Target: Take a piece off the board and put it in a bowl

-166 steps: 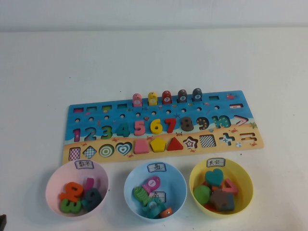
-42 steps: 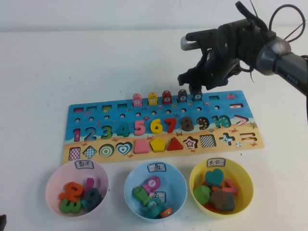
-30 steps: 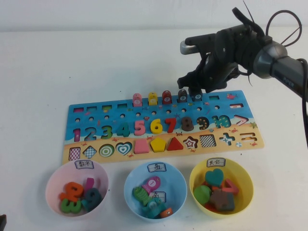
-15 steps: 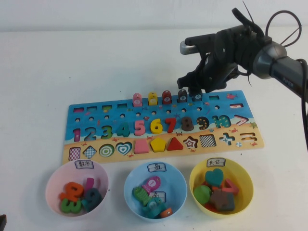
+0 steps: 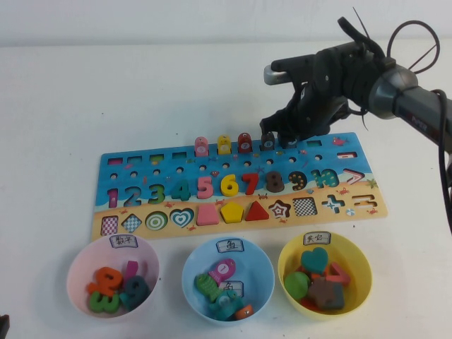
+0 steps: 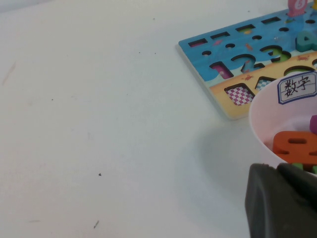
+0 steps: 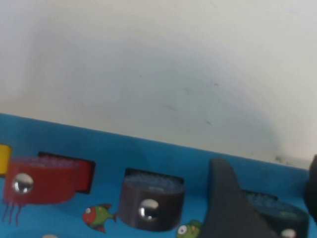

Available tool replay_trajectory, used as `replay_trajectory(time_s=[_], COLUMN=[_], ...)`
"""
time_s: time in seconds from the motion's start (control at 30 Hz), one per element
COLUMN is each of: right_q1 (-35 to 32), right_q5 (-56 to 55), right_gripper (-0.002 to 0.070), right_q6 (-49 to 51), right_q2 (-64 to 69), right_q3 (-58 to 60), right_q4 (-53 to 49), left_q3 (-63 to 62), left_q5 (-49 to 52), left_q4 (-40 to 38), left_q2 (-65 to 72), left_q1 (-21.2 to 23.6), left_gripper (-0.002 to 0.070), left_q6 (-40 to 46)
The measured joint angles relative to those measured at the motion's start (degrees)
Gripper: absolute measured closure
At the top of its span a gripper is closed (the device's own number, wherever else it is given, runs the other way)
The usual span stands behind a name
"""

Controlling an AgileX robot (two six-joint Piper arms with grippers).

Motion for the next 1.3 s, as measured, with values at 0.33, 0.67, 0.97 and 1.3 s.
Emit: replay_trajectory(time_s=[0.33, 0.67, 0.97, 1.3], right_q1=[0.0, 0.0, 1.06, 7.79], right_q5=[0.34, 1.92, 12.58, 15.81], right_gripper=[0.0479, 0.048, 0.048, 0.048], right_q6=[0.0, -1.21, -1.21, -1.3], right_q2=[-0.24, -4.59, -12.14, -24.66], right_q3=[0.0, 0.0, 0.0, 14.39], right_q4=[0.71, -1.74, -2.57, -1.5], left_q3=[0.0, 0.0, 0.0, 0.0], left_q5=[0.0, 0.0, 0.0, 0.0], left_q4=[0.0, 0.0, 0.0, 0.0], left_q2=[0.0, 0.0, 0.0, 0.0], left_q1=[0.0, 0.0, 0.0, 0.0], left_gripper=[0.068, 0.068, 0.068, 0.068], left_q6=[0.0, 0.0, 0.0, 0.0])
